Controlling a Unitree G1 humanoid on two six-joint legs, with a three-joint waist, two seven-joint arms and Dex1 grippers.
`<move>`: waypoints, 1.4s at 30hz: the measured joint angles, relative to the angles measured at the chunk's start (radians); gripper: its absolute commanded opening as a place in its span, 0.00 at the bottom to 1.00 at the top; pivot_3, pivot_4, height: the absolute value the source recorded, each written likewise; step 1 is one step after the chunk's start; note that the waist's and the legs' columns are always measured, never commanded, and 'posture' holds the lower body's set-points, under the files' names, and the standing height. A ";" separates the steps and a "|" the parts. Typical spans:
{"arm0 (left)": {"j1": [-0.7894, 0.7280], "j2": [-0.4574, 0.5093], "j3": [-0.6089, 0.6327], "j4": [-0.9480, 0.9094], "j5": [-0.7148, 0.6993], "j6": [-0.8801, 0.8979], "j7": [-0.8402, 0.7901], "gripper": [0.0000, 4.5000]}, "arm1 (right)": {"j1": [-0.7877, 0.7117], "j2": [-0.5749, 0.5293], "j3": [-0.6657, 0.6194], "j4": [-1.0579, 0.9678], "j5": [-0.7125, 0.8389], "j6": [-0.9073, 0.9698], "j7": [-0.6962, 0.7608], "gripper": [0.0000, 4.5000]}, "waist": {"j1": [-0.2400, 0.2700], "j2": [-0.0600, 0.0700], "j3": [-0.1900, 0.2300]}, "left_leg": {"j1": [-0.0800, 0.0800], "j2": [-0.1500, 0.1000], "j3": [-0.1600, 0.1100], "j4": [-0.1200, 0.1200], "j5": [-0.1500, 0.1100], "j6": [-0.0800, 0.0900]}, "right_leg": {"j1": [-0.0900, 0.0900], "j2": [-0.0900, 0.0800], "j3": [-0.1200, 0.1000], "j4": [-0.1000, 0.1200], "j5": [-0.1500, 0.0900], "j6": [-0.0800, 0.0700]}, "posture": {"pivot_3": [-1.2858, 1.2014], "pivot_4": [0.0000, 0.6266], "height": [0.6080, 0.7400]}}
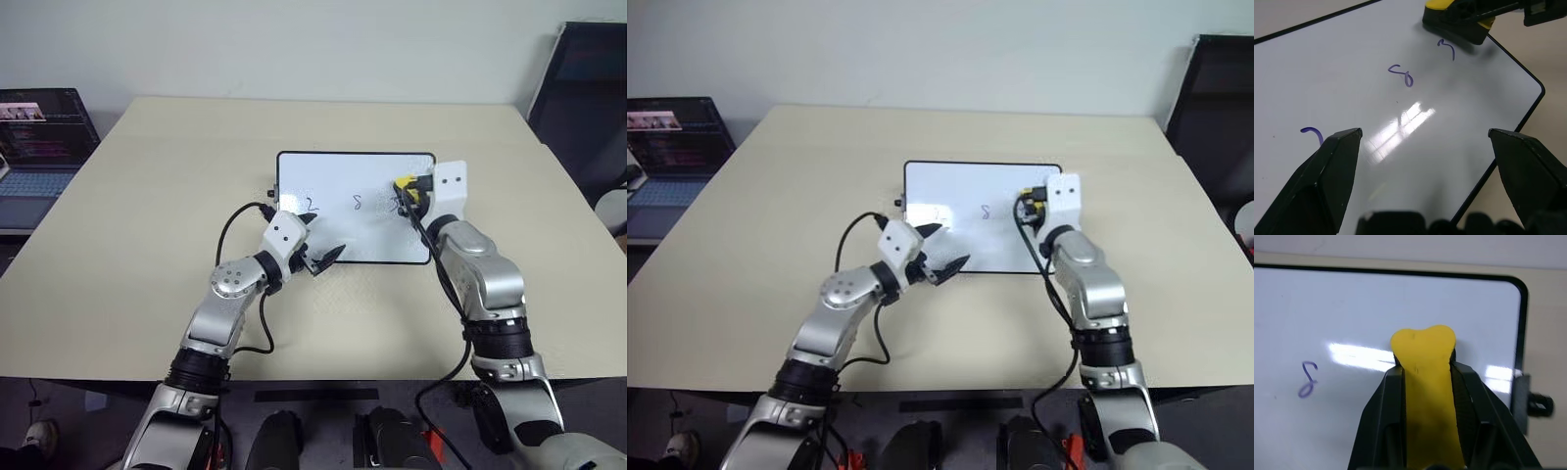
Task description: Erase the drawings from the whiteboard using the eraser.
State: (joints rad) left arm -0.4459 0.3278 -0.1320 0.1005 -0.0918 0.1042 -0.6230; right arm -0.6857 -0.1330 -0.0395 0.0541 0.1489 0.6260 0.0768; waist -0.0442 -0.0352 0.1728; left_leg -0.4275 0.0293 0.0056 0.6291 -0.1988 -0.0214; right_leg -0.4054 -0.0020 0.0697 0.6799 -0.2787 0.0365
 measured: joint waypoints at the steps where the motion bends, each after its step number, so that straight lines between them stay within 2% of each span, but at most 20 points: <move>1: -0.001 0.001 0.000 0.004 0.001 -0.003 0.000 1.00 | -0.012 0.009 0.000 0.017 -0.002 -0.008 -0.002 0.21 | 0.000 0.000 0.000 | 0.000 0.000 0.000 0.000 0.000 0.000 | 0.000 0.000 0.000 0.000 0.000 0.000 | 0.52 0.24 1.00; 7: -0.024 0.005 0.010 0.017 0.001 -0.004 0.001 1.00 | -0.069 0.030 0.001 0.100 -0.015 -0.030 -0.021 0.21 | 0.000 0.000 0.000 | 0.000 0.000 0.000 0.000 0.000 0.000 | 0.000 0.000 0.000 0.000 0.000 0.000 | 0.52 0.24 1.00; 13: -0.025 0.013 0.014 0.014 0.001 -0.003 0.001 1.00 | -0.066 0.017 0.016 0.070 -0.042 0.028 -0.037 0.21 | 0.000 0.000 0.000 | 0.000 0.000 -0.001 0.000 0.000 0.000 | 0.000 0.000 0.000 0.001 0.000 0.000 | 0.52 0.24 1.00; 27: -0.027 0.035 0.026 0.008 -0.002 0.000 0.001 1.00 | 0.208 -0.046 0.074 -0.248 -0.057 0.231 -0.011 0.21 | 0.005 -0.002 -0.002 | 0.002 0.000 -0.001 0.001 0.000 0.000 | 0.002 0.000 0.000 0.001 0.000 0.000 | 0.52 0.24 1.00; 36: -0.024 0.038 0.031 0.006 -0.002 0.000 0.002 1.00 | 0.254 -0.095 0.071 -0.309 -0.056 0.278 0.021 0.21 | 0.011 -0.002 -0.003 | 0.003 0.000 -0.001 0.001 0.001 0.001 | 0.003 0.000 0.000 0.000 0.000 0.002 | 0.52 0.24 1.00; 42: -0.009 0.033 0.031 -0.020 -0.003 0.000 0.003 1.00 | 0.272 -0.082 0.038 -0.307 -0.047 0.221 0.025 0.21 | 0.011 -0.002 -0.002 | 0.002 0.000 -0.001 0.001 0.001 0.001 | 0.002 0.000 0.000 0.000 0.000 0.002 | 0.52 0.24 1.00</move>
State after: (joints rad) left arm -0.4545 0.3611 -0.1013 0.0804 -0.0945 0.1041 -0.6203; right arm -0.4139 -0.2152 -0.0019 -0.2524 0.1020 0.8466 0.1023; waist -0.0332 -0.0373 0.1704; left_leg -0.4253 0.0291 0.0049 0.6303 -0.1981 -0.0206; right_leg -0.4031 -0.0023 0.0697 0.6801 -0.2789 0.0383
